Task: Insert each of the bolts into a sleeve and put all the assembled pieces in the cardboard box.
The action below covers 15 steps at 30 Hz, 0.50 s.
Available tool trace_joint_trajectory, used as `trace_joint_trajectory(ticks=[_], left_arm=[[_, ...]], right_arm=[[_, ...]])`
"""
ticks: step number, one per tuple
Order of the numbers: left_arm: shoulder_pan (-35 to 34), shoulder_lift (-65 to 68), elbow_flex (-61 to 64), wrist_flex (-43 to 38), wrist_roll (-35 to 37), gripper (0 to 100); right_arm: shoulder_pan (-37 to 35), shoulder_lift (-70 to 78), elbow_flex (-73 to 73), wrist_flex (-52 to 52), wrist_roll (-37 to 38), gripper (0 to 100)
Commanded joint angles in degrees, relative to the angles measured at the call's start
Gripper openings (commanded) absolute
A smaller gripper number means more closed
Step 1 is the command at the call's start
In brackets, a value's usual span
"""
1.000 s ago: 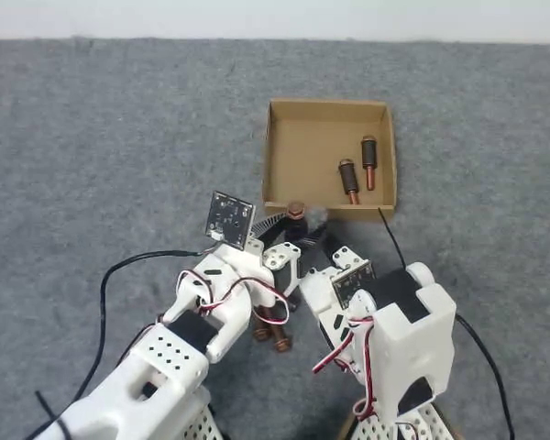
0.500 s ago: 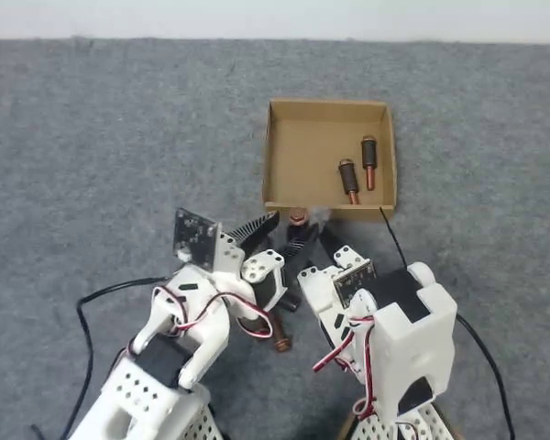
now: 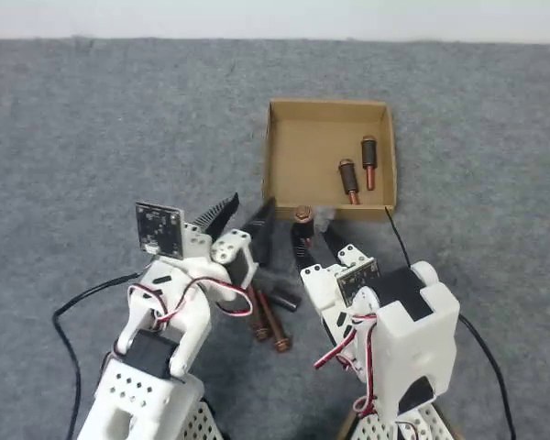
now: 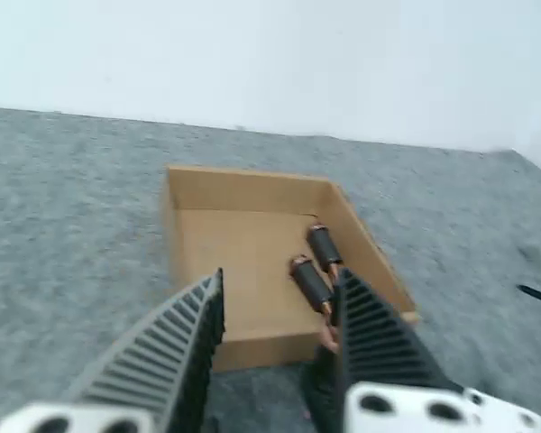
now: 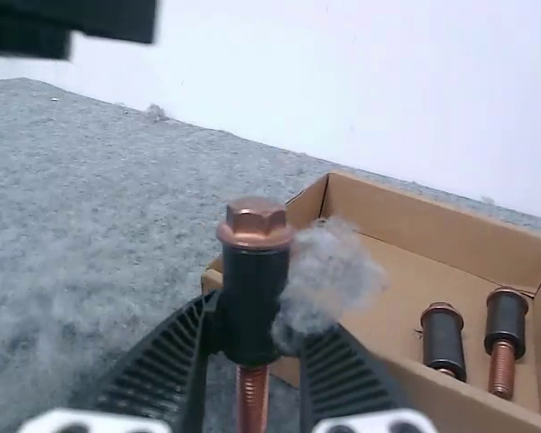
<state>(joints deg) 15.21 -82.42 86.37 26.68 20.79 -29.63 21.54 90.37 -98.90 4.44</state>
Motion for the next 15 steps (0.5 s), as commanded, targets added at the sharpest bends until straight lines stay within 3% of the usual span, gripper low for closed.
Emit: trace_joint_trajectory(ticks=[1,3,10,15], left_arm=[[-2.29,-1.76,-3.3,0.09,0.62,7],[-4.13,-1.85,-3.3,0.09,0.62,1],[-14.42,-1.93,-2.77,8.18,0.18,2],[-16.26,-1.93,2.07,9.67,-4.84,2]], right_arm=[[0.84,-2.68,-1.58,-1.89,1.05,0.6],[0.84,-2.68,-1.58,-1.89,1.05,0.6],[0.92,-2.68,-1.58,-1.89,0.97,0.6],[0.92,-2.68,-1.49,-1.89,0.97,0.6]])
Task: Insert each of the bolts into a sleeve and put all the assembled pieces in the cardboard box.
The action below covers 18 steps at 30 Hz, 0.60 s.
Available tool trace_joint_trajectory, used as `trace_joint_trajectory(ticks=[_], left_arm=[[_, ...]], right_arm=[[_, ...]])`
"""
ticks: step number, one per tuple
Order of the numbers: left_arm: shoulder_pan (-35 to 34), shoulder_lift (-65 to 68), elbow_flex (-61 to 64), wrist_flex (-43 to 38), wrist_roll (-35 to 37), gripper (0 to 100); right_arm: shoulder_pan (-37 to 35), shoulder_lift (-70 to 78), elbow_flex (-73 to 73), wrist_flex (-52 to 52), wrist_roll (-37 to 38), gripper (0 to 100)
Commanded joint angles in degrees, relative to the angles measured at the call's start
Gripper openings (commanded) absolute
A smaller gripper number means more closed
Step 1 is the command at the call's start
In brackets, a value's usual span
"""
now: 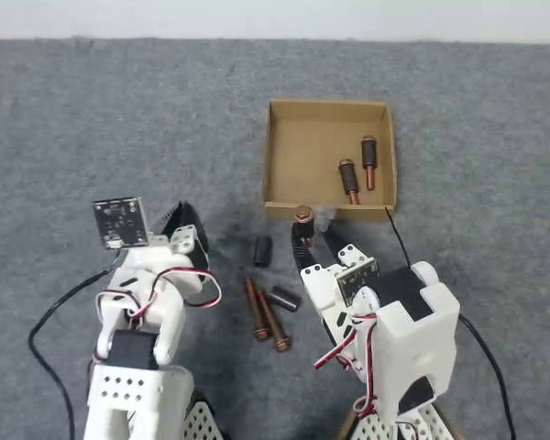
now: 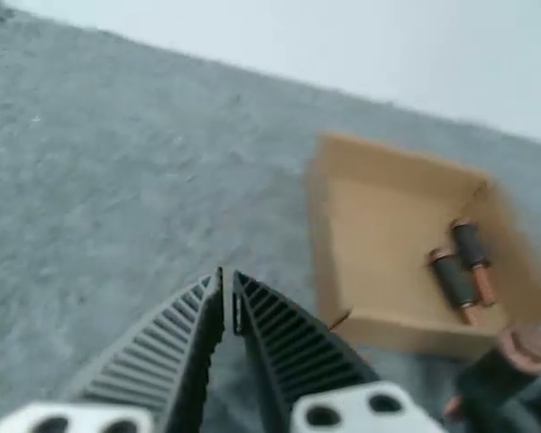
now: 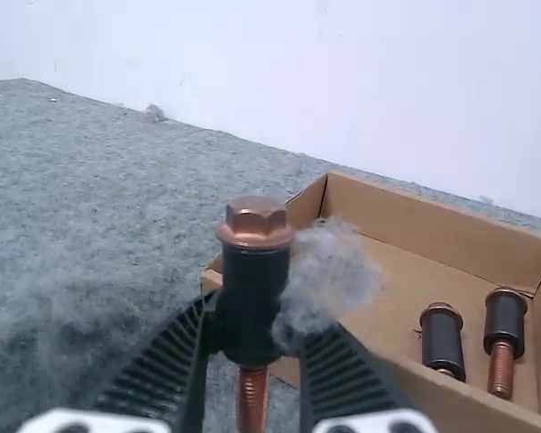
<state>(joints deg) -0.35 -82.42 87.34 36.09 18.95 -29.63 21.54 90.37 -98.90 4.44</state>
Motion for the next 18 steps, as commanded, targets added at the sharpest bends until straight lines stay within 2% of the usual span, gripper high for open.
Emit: trace_joint_trajectory(ticks=[1,5,8,12,18], left_arm=[[-0.7,-1.93,2.07,0.26,-4.22,2],[-0.79,-2.02,5.58,0.35,-9.14,2],[-4.31,-2.02,6.9,0.35,-12.04,2],[-9.76,-2.02,8.48,0.26,-12.66,2],[-12.84,-2.02,9.01,0.44,-12.57,2]], right_arm=[[0.92,-2.68,-1.41,-1.89,0.97,0.6],[3.3,-2.68,-2.11,-1.89,0.97,0.6],[4.26,-2.68,-2.46,-1.89,0.97,0.6],[4.79,-2.59,-2.64,-1.89,0.97,0.6],[9.36,-2.59,-5.01,-1.89,0.97,0.6]])
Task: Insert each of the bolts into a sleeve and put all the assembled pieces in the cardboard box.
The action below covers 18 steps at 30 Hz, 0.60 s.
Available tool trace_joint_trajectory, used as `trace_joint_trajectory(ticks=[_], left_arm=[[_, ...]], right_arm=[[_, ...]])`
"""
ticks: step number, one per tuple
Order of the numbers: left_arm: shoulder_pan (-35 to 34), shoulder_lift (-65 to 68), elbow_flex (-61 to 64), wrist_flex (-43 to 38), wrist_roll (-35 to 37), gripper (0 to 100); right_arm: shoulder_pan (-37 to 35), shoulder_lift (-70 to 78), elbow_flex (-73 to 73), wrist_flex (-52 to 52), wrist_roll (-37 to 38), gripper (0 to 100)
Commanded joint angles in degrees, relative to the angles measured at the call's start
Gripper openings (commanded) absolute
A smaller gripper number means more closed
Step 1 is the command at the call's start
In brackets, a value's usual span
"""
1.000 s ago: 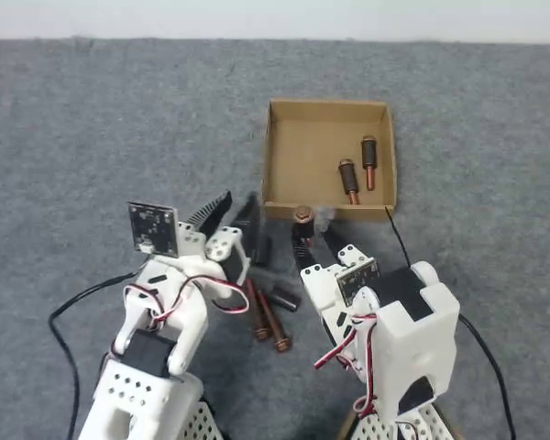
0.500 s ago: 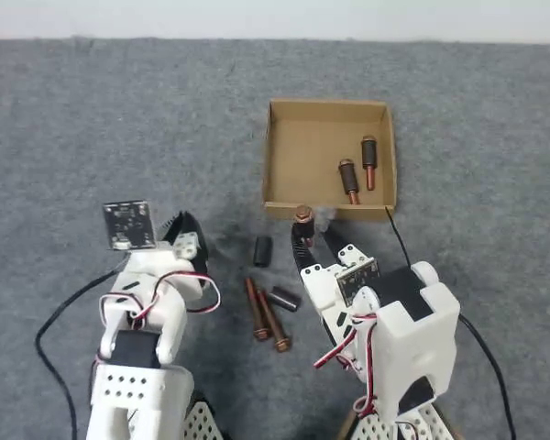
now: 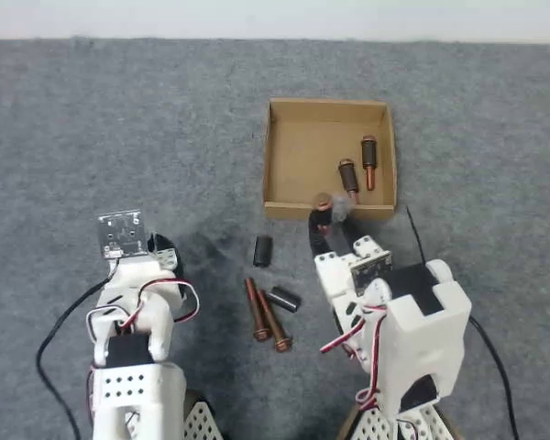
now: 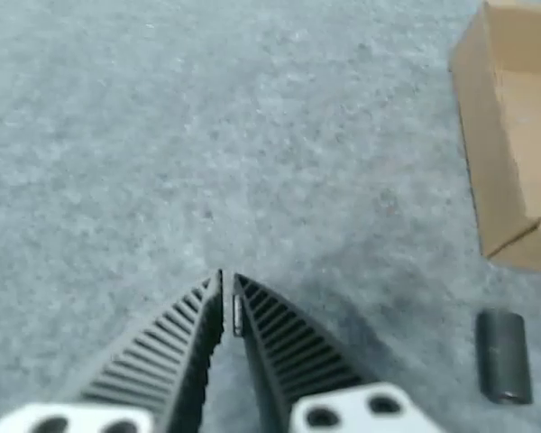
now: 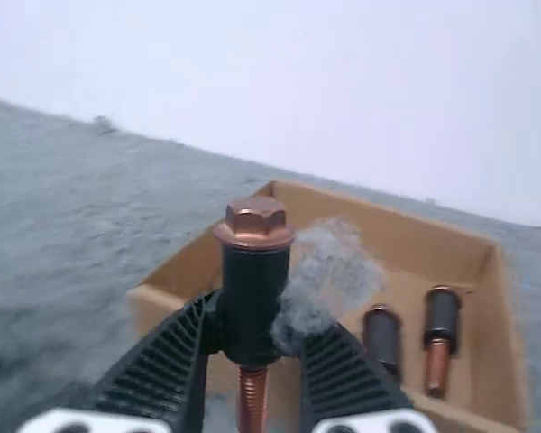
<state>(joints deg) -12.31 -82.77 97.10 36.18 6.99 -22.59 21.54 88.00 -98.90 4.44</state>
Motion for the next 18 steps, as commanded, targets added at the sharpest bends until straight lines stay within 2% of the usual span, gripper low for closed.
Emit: trace_joint_trajectory(ticks=[1,6,9,12,18], left_arm=[[-0.7,-1.67,-0.75,0.35,-0.7,2],[0.7,-1.67,-0.66,0.18,-1.05,2],[2.2,-1.67,-0.57,0.35,-4.4,2],[2.2,-1.67,-0.57,0.35,-4.75,2],[2.29,-1.67,-0.57,0.26,-5.01,2]], right_arm=[[3.03,-2.68,-3.08,-1.89,0.97,0.6],[6.73,-4.35,-7.3,-1.89,0.97,0.6],[7.87,-8.13,-9.41,-1.45,1.05,0.6],[8.75,-12.62,-10.81,-0.31,1.14,0.6],[10.68,-21.93,-16.0,15.25,1.14,0.6]])
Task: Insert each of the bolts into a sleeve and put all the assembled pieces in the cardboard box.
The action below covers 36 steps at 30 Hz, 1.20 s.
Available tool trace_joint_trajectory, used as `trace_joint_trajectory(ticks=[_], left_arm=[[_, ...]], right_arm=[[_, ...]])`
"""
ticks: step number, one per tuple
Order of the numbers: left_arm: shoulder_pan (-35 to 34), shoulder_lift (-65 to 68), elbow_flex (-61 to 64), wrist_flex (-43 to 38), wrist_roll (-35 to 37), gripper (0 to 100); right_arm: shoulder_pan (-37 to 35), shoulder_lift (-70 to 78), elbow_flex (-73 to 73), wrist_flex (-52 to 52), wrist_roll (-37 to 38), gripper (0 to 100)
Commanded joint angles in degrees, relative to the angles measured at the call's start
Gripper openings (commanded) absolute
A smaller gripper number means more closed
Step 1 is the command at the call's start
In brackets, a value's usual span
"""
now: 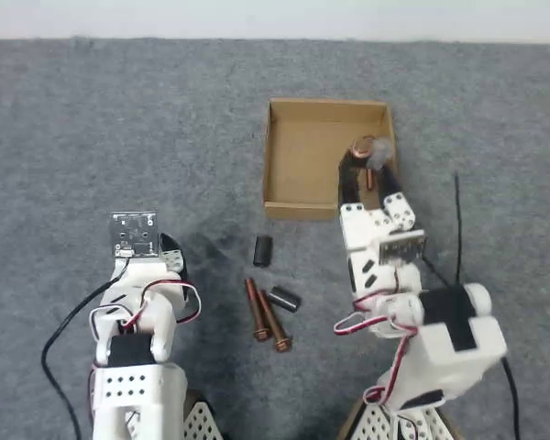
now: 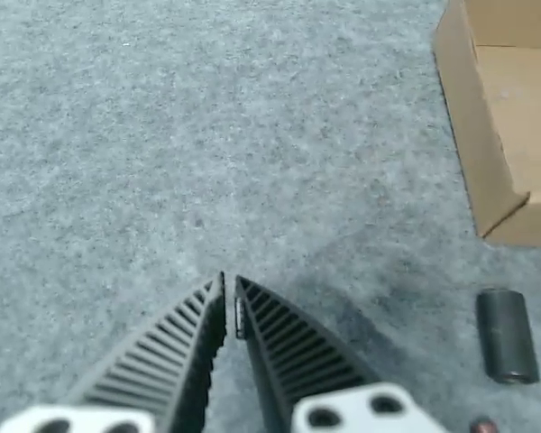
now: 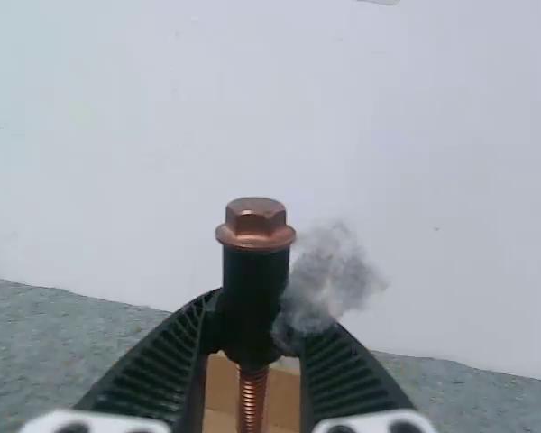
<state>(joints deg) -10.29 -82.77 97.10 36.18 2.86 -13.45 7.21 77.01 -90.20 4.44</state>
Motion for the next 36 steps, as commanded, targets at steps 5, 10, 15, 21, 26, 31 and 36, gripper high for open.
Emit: trace_joint_trajectory(ticks=[5,10,15,21,26,31,36], left_arm=[[0.26,-1.67,-0.57,0.26,-0.88,2],[0.26,-1.67,-0.57,0.26,-0.88,2],[0.26,-1.67,-0.57,0.26,-0.88,2],[0.26,-1.67,-0.57,0.26,-0.88,2],[0.26,-1.67,-0.57,0.26,-0.88,2],[0.26,-1.67,-0.57,0.26,-0.88,2],[0.26,-1.67,-0.57,0.26,-0.88,2]], right_arm=[[1.45,-14.29,-13.01,24.04,1.05,0.6],[1.36,-16.4,-22.07,41.36,1.05,0.6],[1.36,-16.22,-29.19,58.33,1.05,0.6],[0.66,-16.13,-40.0,79.52,0.97,0.6],[-2.59,-15.78,-47.03,94.55,1.23,0.6],[-4.53,-10.15,-56.79,106.51,1.14,0.6],[-4.53,-1.27,-69.89,121.27,0.97,0.6]])
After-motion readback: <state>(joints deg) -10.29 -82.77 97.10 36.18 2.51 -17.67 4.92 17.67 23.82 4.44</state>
